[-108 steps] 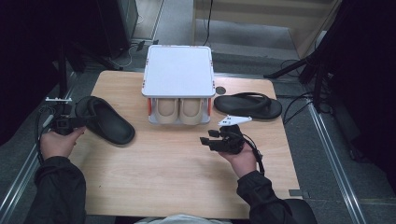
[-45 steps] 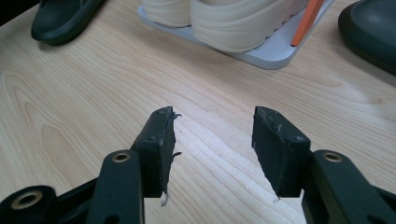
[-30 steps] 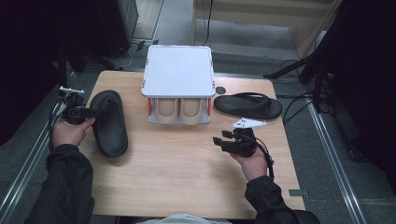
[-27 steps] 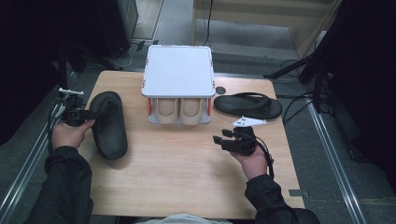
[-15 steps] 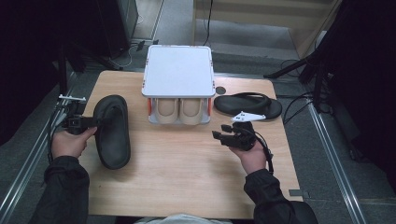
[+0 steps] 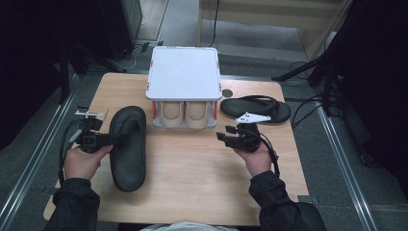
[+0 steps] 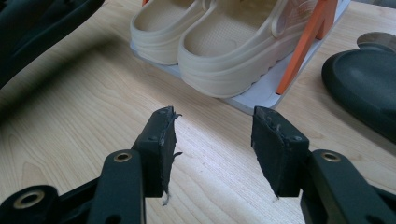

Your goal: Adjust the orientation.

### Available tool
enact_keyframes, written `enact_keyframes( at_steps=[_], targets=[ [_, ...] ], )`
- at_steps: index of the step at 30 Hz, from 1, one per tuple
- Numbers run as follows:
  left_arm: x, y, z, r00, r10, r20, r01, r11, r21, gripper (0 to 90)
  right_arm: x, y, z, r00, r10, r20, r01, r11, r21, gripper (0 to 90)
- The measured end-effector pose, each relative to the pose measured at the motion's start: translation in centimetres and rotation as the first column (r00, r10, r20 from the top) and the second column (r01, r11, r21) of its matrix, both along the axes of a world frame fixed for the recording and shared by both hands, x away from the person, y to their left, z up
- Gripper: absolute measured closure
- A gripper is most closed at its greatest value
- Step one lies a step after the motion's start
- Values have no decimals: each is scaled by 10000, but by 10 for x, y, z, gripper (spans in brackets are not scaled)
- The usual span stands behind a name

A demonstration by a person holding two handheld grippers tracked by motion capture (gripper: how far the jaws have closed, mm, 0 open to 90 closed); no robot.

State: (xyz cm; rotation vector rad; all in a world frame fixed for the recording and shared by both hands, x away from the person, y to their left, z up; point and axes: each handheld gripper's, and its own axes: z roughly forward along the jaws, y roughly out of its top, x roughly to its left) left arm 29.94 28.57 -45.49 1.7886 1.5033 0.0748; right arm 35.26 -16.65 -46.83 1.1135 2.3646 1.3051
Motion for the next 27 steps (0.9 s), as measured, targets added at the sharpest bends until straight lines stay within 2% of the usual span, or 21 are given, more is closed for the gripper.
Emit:
enact_keyframes(
  at_steps=[4, 12, 16, 17, 18, 23, 27],
  targets=[
    [-12, -14, 0, 9996, -234, 162, 237, 9996, -172, 683, 2, -1, -1, 9999, -84, -56, 84, 9999, 64, 504],
    [-22, -29, -2, 9981, -584, 178, 589, 9978, -293, 683, 4, 0, -1, 9998, -71, -168, 72, 9999, 80, 503],
    [-26, -43, -7, 9935, -1142, 19, 1142, 9924, -467, 683, 4, 0, 0, 9999, -73, -135, 73, 10000, 47, 503],
    [-26, -43, -7, 9935, -1142, 19, 1142, 9924, -467, 682, 4, 0, 0, 9999, -73, -135, 73, 10000, 47, 503],
    [-27, -50, -10, 9891, -1468, -123, 1462, 9885, -398, 682, 4, 0, 0, 9999, -72, -144, 73, 10000, 56, 503],
    [-28, -61, -14, 9847, -1731, -197, 1724, 9844, -337, 682, 4, -1, 1, 9999, -90, -80, 91, 9999, 55, 503],
    [-28, -71, -21, 9817, -1884, -286, 1865, 9807, -589, 681, 4, -1, 1, 9999, -103, -67, 103, 9999, 50, 504]
  ],
)
